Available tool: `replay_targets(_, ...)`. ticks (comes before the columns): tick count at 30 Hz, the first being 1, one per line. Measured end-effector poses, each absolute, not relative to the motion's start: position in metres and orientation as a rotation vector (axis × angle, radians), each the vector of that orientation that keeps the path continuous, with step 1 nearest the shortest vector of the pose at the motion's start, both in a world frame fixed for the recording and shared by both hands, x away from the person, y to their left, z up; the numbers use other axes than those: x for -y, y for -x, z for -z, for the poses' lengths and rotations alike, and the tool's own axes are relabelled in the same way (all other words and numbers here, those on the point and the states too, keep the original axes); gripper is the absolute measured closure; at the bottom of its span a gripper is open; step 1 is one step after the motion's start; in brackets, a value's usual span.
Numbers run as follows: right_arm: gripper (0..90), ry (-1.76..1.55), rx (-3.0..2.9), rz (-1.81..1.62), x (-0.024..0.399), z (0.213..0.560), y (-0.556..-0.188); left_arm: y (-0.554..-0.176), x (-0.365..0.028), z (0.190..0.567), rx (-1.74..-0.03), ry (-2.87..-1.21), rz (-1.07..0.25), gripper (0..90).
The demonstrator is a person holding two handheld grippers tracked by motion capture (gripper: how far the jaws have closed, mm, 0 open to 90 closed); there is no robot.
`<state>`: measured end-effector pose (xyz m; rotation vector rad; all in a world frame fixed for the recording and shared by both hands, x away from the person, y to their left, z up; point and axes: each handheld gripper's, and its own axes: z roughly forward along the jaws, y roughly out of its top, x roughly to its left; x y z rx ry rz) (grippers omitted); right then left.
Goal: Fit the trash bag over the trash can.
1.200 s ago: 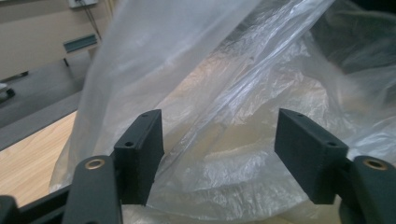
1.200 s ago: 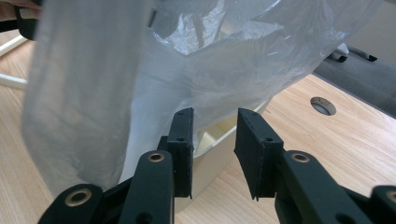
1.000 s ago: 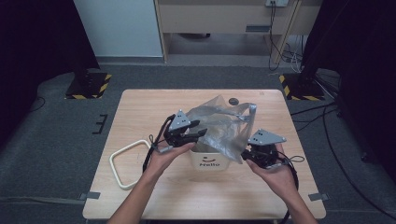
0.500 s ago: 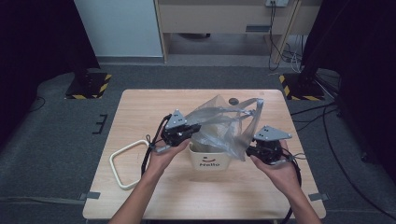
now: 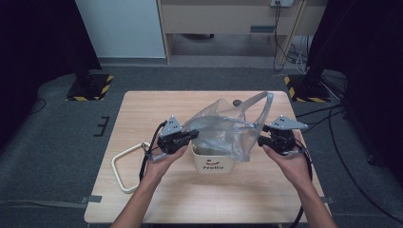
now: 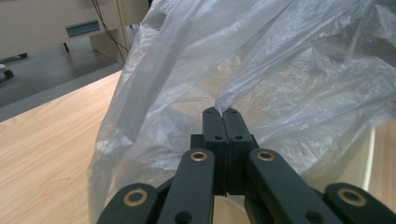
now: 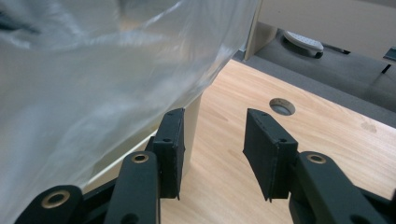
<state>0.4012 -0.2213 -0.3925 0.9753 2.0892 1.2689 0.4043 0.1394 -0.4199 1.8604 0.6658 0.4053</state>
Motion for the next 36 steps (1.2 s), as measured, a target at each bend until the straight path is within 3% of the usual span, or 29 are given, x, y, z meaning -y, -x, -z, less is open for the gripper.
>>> replay_targets(21, 57.5, -1.024, -2.018, -1.361, 0.230, 0.383, -0.408, -0.368, -0.163, 0.426, -0.633, -1.813, -0.384, 89.9)
replay_targets(36, 54.3, -1.079, -1.973, -1.495, 0.232, 0.372, -0.419, -0.373, -0.140, 0.414, -0.595, -1.864, -0.440, 89.2)
